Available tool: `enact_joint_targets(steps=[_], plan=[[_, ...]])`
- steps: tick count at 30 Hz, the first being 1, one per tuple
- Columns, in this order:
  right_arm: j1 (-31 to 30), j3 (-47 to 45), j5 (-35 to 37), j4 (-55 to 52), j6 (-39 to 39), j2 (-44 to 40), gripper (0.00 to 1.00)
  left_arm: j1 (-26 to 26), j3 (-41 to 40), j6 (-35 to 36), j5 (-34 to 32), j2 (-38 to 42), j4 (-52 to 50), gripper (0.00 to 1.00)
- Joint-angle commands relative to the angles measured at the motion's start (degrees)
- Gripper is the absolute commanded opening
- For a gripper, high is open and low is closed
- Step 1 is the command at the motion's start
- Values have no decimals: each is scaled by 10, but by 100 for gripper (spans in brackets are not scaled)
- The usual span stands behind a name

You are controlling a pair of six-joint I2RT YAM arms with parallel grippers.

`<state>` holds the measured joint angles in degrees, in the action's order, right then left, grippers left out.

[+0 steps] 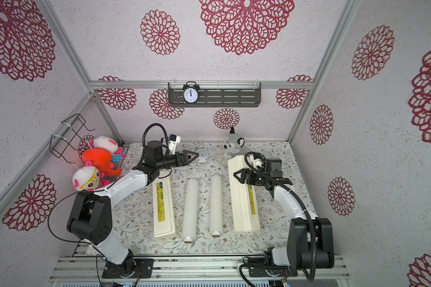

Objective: Put plastic wrap rolls into dispensers
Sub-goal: Open the lid of the plastic wrap cutting box.

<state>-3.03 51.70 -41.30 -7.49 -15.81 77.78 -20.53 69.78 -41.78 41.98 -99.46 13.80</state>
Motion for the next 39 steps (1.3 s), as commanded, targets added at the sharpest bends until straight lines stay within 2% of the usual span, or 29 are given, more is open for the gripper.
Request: enact_joint_targets(steps=[1, 4, 11, 13, 16, 18, 22, 26, 33, 39], plan=[[4, 1, -128, 89, -59, -34, 77, -32, 35, -56, 101, -34, 113, 98], [4, -16, -169, 156, -113, -46, 77, -51, 50, -82, 124, -62, 185, 98], [-4, -42, -220, 277, -209, -62, 80, -60, 65, -256, 149, -125, 445, 98], [-12, -41, -221, 280, -211, -64, 80, -67, 74, -251, 148, -145, 436, 98], [-24, -41, -220, 286, -216, -65, 80, -80, 79, -169, 132, -136, 321, 98], [-32, -42, -222, 298, -223, -63, 80, -89, 80, -101, 112, -101, 235, 98], [-53, -41, -225, 328, -242, -57, 80, -94, 89, -46, 89, -92, 156, 98], [-71, -35, -224, 334, -244, -47, 81, -97, 82, -85, 103, -98, 221, 98], [-89, -32, -230, 365, -266, -32, 81, -107, 84, -119, 130, -100, 274, 98], [-88, -37, -245, 428, -318, -20, 81, -105, 68, -236, 181, -107, 437, 98]])
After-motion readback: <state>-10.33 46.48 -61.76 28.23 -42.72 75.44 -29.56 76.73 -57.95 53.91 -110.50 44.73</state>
